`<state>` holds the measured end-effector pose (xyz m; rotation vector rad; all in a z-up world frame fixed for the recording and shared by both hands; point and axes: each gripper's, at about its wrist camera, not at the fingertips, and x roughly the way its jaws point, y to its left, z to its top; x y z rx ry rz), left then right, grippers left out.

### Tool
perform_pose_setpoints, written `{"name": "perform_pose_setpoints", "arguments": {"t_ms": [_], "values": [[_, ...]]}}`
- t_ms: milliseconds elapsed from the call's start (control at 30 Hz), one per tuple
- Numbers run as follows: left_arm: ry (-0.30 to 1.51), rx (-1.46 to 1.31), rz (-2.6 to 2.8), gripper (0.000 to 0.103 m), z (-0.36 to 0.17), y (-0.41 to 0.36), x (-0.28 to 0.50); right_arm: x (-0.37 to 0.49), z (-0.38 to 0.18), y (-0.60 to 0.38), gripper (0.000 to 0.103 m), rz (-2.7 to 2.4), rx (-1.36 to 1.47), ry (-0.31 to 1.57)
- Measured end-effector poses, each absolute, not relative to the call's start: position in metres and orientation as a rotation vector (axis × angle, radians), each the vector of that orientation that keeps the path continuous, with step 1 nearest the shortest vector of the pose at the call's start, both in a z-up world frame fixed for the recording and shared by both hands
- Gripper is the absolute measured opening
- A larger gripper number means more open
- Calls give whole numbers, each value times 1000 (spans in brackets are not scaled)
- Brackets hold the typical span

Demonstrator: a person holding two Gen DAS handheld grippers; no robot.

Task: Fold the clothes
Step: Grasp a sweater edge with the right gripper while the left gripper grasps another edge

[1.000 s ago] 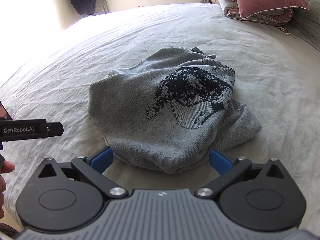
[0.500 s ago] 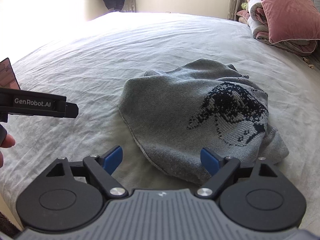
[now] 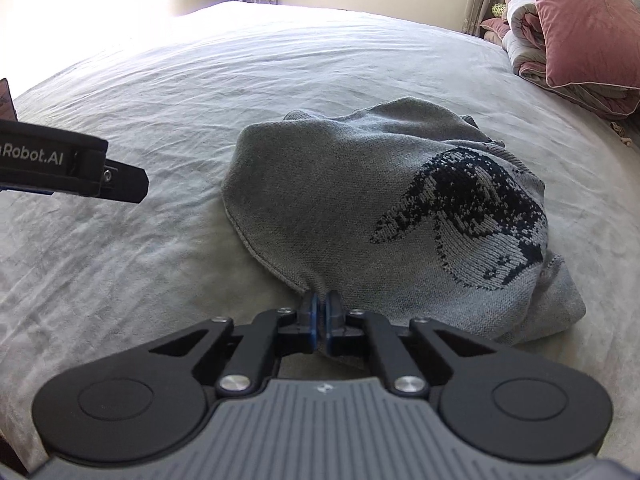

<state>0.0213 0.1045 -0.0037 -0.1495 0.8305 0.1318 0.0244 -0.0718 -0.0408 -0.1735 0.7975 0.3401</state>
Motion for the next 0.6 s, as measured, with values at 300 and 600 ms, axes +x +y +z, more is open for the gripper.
{"name": "perform_pose_setpoints", "arguments": {"t_ms": [300, 600], "values": [[784, -151, 106, 102, -5, 90, 27, 6, -28, -99, 1, 391, -94, 799], [776, -171, 86, 102, -12, 61, 46, -18, -23, -144, 1, 365, -73, 793]]}}
